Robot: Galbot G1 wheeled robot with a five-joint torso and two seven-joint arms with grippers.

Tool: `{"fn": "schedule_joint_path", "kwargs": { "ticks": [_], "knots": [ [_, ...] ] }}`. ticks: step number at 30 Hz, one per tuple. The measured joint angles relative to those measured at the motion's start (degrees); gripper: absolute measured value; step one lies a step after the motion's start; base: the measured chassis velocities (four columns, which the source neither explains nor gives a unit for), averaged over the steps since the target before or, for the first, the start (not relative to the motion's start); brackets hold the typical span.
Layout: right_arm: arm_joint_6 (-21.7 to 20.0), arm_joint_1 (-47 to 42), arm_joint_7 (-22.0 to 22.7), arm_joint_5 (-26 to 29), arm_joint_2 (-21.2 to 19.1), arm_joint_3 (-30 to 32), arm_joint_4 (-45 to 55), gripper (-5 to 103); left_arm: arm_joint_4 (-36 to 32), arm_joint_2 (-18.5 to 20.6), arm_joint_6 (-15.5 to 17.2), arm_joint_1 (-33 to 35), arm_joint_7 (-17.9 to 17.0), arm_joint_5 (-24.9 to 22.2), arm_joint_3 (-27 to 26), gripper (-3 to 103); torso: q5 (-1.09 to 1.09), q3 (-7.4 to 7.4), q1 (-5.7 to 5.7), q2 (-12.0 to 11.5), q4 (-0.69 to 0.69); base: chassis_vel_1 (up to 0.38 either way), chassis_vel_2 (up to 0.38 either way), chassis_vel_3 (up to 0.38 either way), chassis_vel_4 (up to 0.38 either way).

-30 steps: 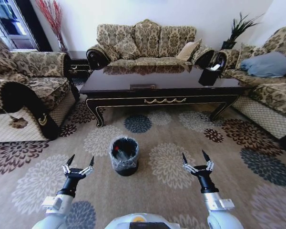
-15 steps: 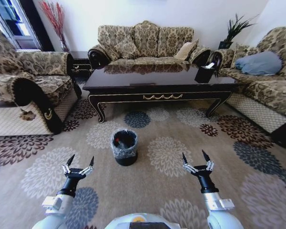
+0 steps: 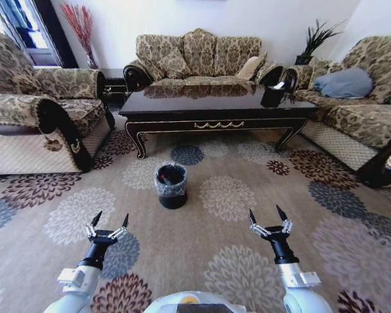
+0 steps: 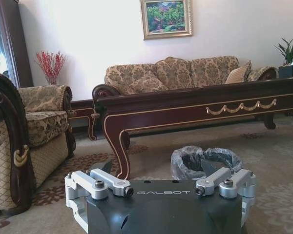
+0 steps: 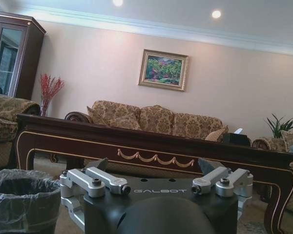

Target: Move to the front of the table and pick up the trash from the floor, then place it into the trash bin.

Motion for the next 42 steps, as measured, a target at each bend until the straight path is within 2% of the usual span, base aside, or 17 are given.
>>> {"fn": "schedule_joint_path", "kwargs": {
  "ticks": [42],
  "knots": [
    [0.00,0.00,0.00,0.00,0.00,0.00,0.00,100,0.00,0.00,0.00,0.00,0.00,0.00,0.00,100,-0.01,0.01,0.00,0.00,0.00,0.167,-0.166,-0.170,0.167]
  ]
}}
